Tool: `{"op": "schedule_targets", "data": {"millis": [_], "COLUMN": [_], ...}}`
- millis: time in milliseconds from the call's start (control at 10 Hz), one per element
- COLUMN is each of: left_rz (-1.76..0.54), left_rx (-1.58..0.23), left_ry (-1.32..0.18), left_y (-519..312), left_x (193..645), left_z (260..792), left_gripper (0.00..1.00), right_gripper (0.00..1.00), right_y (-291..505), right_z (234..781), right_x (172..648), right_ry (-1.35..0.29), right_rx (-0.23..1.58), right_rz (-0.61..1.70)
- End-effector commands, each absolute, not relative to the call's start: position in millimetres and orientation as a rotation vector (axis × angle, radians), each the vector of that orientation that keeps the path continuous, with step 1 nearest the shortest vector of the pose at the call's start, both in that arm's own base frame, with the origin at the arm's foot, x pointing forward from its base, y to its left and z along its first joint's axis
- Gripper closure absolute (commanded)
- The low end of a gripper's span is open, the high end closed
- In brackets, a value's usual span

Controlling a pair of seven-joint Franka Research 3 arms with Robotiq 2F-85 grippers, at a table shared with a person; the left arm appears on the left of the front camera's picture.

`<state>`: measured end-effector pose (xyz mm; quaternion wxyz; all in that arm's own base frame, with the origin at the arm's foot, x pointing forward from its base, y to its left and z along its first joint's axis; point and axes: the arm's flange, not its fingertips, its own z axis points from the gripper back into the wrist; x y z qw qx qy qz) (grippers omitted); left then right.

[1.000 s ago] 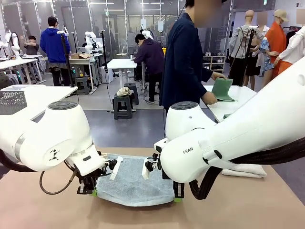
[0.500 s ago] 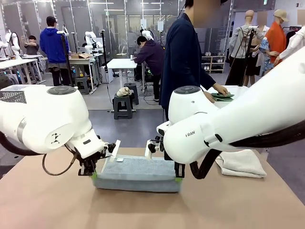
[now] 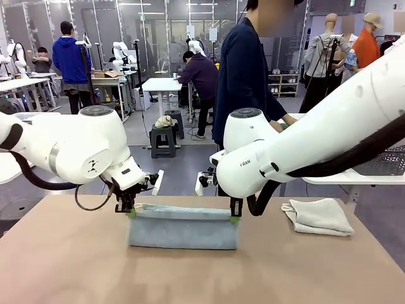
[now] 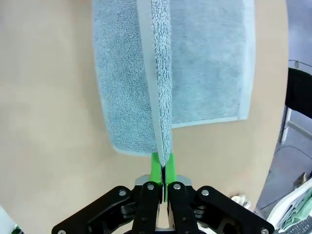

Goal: Fold the towels and place them in the basket.
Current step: When a person lays out a Towel with hook on the table, fold it in half twice.

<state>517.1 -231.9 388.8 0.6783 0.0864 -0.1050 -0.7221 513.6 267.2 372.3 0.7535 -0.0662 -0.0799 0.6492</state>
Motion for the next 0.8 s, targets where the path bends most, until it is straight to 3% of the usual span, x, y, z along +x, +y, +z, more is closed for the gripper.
{"op": "schedule_targets", "data": {"millis": [0, 700], "left_rz": [-1.601, -1.57], "left_rx": [0.236, 0.217], "left_ry": [-0.187, -0.153], "left_y": [-225.0, -215.8], "left_x": [543.8, 597.0], "left_z": [390.3, 355.0], "left_gripper": [0.99, 0.99], "right_gripper": [1.0, 1.0], "right_y": [261.1, 253.5], "right_z": [370.3, 335.6], "right_x": [540.5, 595.5], "right_ry": [-0.16, -0.145], "right_rx": [-0.185, -0.209], "right_rz": [1.408, 1.368]}}
